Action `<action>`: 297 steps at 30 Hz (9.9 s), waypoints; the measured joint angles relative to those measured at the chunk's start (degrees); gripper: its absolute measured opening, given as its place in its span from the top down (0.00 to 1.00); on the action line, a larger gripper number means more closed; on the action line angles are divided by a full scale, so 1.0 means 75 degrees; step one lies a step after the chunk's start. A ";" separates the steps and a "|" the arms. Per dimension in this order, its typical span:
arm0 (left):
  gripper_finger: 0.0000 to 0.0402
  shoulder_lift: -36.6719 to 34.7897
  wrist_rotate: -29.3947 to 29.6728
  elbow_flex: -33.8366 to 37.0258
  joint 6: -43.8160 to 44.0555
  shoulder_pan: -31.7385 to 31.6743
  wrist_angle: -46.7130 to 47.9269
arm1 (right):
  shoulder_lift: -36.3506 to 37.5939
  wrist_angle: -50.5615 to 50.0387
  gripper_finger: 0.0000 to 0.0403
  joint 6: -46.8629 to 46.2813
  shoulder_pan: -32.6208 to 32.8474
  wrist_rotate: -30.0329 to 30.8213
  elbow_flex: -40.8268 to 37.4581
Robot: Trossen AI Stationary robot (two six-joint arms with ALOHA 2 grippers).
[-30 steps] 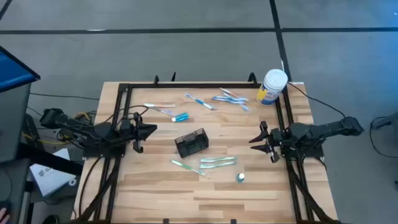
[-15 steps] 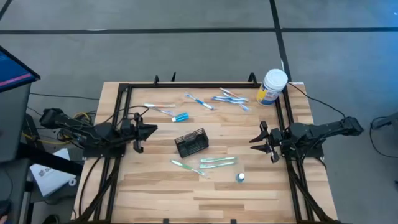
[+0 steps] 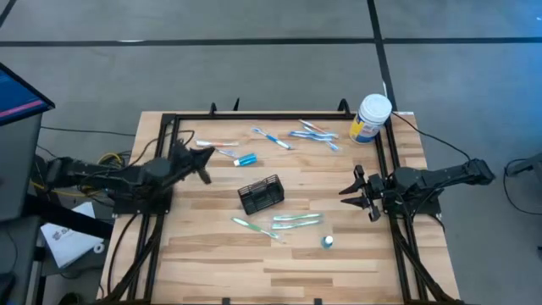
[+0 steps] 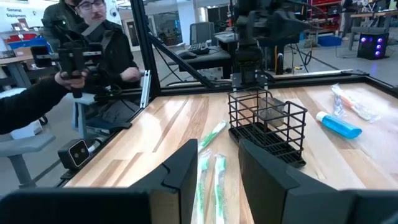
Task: Pick & Place toothbrushing station
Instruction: Put the orange toothbrush into the wire organizer, then put the green toothbrush into the wire organizer
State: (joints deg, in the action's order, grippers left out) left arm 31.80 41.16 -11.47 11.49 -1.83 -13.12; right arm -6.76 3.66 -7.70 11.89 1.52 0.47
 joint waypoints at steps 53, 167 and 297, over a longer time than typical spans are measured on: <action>0.58 0.7715 -0.4128 -0.4592 -0.3085 -0.4936 0.4215 | 0.0000 -0.0402 0.73 -0.0268 -0.0310 0.0003 0.0000; 1.00 0.4748 -0.3951 -0.1544 -0.1031 0.1076 -0.5307 | -0.0003 -0.0382 0.73 -0.0324 -0.0313 0.0009 -0.0003; 0.79 0.6108 -0.2619 -0.0853 -0.1253 0.3368 -0.6823 | -0.0003 -0.0408 0.73 -0.0569 -0.0304 0.0000 0.0000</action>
State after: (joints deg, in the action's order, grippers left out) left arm 77.61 21.52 -17.87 2.09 23.43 -64.30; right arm -6.79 0.60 -11.97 9.61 1.52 0.47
